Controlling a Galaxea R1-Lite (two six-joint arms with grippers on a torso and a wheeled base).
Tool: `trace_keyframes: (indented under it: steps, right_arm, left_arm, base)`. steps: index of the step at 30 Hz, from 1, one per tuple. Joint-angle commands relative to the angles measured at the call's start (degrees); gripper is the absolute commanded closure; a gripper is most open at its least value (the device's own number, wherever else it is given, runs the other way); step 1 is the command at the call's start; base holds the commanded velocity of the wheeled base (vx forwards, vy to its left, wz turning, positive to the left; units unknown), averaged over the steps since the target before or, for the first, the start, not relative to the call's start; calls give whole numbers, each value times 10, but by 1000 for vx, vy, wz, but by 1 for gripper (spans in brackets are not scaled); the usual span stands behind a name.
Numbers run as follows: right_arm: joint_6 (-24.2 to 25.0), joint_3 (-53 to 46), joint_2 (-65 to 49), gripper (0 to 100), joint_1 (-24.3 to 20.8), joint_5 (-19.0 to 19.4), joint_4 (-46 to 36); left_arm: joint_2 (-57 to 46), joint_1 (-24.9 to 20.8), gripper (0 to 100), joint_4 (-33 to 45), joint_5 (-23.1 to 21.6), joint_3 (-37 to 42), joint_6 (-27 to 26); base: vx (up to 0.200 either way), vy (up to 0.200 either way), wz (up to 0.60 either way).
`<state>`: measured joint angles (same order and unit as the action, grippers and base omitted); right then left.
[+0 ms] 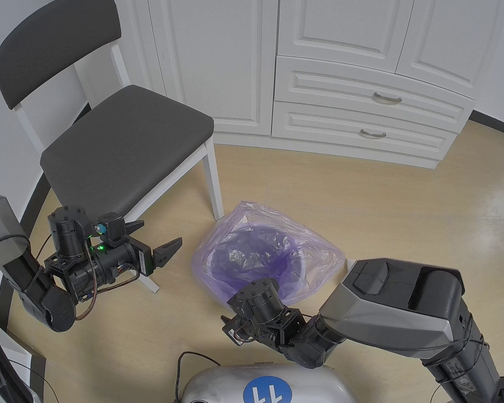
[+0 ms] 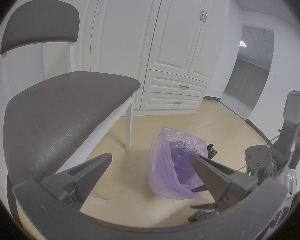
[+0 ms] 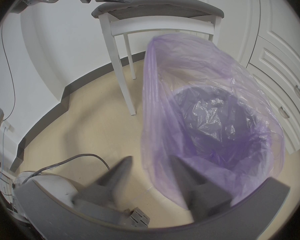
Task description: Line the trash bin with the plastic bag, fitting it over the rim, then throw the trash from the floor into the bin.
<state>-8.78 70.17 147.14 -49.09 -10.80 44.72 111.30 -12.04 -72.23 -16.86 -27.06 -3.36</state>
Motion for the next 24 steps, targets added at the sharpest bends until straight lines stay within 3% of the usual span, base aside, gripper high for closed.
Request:
trace_keyframes:
  steps: [1, 7, 17, 19, 22, 24]
  right_arm:
    - [6, -5, 0, 0, 0, -1, 25]
    - [6, -50, -65, 0, -4, -3, 31]
    - [8, -178, -193, 0, -19, -42, 57]
    - [7, -217, -223, 0, 2, -53, 114]
    - [4, -240, -250, 0, 36, -63, 114]
    - [9, -241, -259, 0, 61, -80, 97]
  left_arm:
    - [4, -3, 0, 0, 0, 0, 0]
    - [4, -10, 0, 1, 2, 0, 3]
    - [1, -36, 0, 3, 5, 7, 3]
    - [3, -47, 0, 9, 5, 3, 4]
    - [11, -60, 0, 22, 13, -9, 5]
    - [16, -71, 0, 54, 48, -26, 6]
  base:
    - [0, 0, 0]
    - [0, 0, 0]
    - [0, 0, 0]
    - [0, 0, 0]
    - [0, 0, 0]
    - [0, 0, 0]
